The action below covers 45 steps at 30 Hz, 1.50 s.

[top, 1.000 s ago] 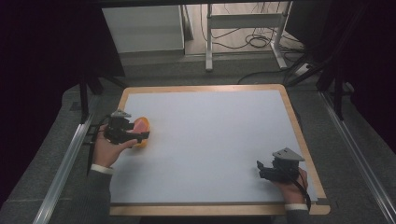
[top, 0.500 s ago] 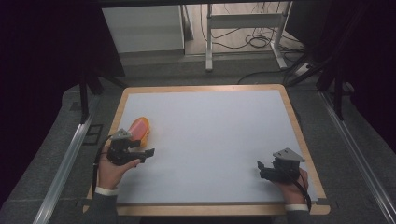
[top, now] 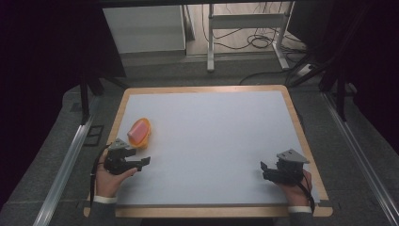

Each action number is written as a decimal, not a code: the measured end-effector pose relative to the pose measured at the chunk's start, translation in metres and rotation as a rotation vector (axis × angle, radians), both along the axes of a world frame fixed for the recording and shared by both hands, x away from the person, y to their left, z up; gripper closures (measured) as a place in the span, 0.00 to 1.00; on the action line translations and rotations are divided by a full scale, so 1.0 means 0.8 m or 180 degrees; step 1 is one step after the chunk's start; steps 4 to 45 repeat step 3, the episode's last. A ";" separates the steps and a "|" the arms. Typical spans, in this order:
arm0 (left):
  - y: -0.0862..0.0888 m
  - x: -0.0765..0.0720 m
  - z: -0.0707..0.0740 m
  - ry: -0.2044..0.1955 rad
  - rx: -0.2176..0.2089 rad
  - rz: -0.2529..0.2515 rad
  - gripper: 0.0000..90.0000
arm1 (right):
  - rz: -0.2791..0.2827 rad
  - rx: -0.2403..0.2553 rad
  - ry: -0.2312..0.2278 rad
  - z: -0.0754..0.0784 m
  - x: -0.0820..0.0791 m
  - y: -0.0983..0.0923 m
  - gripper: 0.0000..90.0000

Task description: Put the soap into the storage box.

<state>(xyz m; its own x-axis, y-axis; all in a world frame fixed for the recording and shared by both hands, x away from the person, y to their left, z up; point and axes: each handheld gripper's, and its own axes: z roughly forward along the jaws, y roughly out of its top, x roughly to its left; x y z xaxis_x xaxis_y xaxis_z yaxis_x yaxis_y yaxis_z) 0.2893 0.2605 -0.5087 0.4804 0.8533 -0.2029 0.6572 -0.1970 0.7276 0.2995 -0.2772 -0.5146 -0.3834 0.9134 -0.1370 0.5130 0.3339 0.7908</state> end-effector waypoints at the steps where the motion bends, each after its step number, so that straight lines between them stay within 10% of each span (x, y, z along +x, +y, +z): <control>1: 0.000 0.001 -0.001 0.0005 -0.0006 -0.0022 0.28 | 0.0001 0.0003 -0.0011 0.001 0.000 0.000 0.10; 45: -0.001 0.002 -0.001 0.0015 -0.0007 -0.0030 0.28 | -0.0001 0.0005 -0.0021 0.002 0.000 0.000 0.10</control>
